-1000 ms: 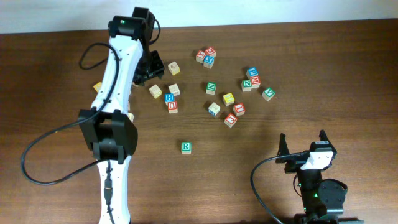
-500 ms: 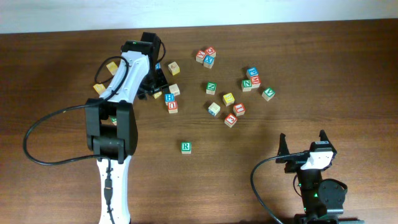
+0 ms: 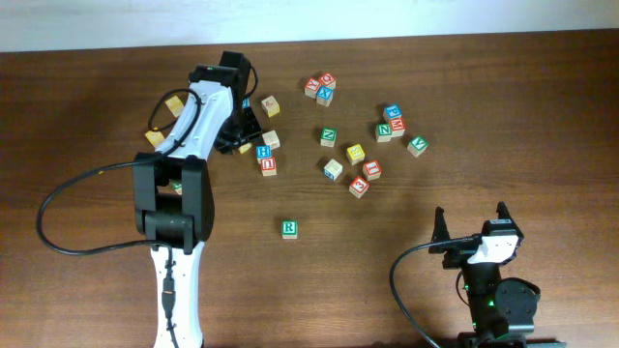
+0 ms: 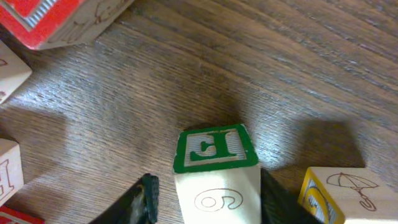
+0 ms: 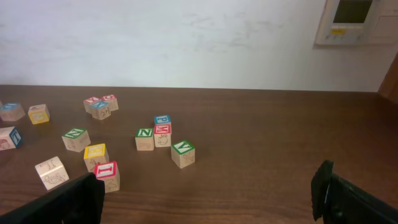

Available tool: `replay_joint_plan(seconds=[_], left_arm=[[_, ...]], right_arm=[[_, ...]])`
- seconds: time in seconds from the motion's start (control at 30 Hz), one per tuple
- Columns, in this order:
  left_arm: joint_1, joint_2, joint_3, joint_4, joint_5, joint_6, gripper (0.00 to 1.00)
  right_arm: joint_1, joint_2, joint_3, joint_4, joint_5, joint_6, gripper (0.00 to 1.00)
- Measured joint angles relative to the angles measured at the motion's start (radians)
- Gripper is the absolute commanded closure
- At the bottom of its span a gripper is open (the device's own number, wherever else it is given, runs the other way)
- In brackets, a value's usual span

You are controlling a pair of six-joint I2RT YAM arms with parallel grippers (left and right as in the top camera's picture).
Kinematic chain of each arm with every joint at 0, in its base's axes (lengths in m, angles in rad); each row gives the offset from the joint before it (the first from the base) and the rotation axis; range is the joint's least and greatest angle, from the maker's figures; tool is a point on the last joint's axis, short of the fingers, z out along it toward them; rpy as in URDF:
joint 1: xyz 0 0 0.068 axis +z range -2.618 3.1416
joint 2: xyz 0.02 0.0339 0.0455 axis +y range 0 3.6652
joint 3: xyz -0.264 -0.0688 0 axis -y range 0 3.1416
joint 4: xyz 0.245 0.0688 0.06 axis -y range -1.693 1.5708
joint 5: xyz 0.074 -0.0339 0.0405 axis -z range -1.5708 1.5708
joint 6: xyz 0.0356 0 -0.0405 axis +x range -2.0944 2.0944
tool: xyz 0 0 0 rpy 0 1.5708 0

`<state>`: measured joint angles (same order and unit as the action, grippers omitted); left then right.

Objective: Spell out RSS
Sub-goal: 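Lower the left gripper and grasp a green-lettered S block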

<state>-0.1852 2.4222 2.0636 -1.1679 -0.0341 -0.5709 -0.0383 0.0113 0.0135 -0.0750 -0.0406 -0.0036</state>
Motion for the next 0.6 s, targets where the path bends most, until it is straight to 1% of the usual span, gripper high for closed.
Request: replay_joint_plan(seconds=[0.37, 0.6], left_arm=[[0.0, 0.0, -0.001, 0.006, 0.0, -0.001, 0.66], [0.0, 0.0, -0.001, -0.028, 0.0, 0.011, 0.72]], right_arm=[[0.0, 0.0, 0.0, 0.0, 0.0, 0.0, 0.02], [0.0, 0.0, 0.0, 0.0, 0.0, 0.0, 0.02]])
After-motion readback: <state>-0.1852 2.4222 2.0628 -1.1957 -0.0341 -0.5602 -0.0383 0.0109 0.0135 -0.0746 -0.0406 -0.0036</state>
